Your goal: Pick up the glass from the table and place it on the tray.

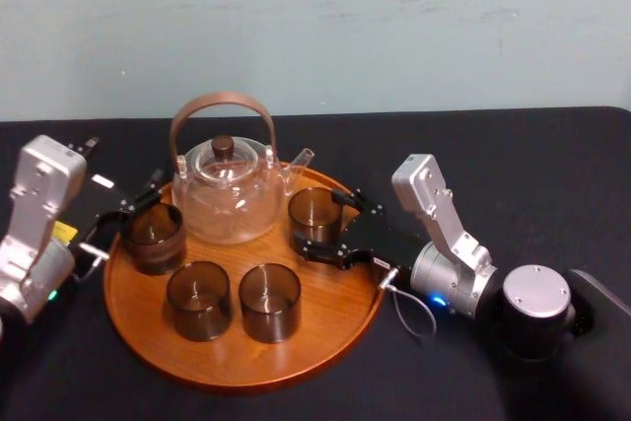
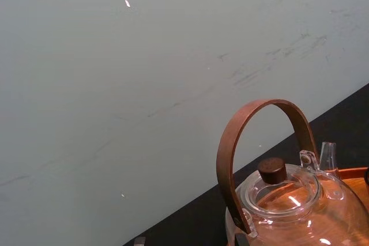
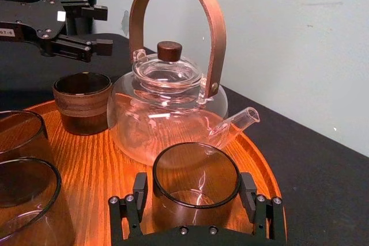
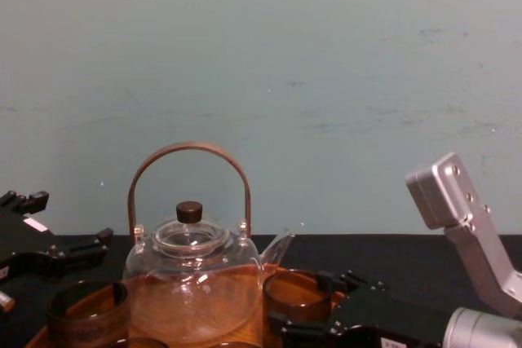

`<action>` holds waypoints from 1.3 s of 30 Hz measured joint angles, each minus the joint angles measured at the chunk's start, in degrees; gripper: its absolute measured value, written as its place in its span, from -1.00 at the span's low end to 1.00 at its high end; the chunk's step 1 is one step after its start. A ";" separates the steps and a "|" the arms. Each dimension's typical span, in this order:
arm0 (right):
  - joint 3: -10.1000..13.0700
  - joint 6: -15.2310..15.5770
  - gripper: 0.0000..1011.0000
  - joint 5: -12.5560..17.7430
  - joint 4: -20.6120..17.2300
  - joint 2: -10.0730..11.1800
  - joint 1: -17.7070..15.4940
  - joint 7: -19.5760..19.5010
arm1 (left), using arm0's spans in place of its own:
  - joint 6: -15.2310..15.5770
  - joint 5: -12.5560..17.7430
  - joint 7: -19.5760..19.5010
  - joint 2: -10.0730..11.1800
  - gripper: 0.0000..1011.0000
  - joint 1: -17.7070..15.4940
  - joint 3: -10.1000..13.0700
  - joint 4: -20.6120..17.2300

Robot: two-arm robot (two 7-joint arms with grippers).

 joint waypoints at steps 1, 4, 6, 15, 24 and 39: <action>0.01 0.00 0.98 0.01 -0.01 0.00 0.00 0.00 | 0.00 0.00 0.00 0.00 0.98 0.00 0.00 0.00; 0.02 0.00 0.98 0.03 -0.03 0.02 0.00 0.01 | 0.00 0.00 0.00 0.00 0.98 0.00 0.00 0.00; 0.07 -0.02 0.98 0.11 -0.07 0.03 -0.02 0.06 | 0.00 0.00 0.00 0.00 0.98 0.00 0.00 0.00; 0.72 -0.34 0.98 0.73 -3.20 1.08 -0.91 0.32 | 0.00 0.00 0.00 0.00 0.98 0.00 0.00 0.00; 2.10 -0.26 0.98 2.14 -10.55 3.61 -3.25 0.14 | 0.00 0.00 0.00 0.00 0.98 0.00 0.00 0.00; 8.04 -0.50 0.98 5.03 -20.89 8.95 -10.51 -4.03 | 0.00 0.00 0.00 0.00 0.98 0.00 0.00 0.00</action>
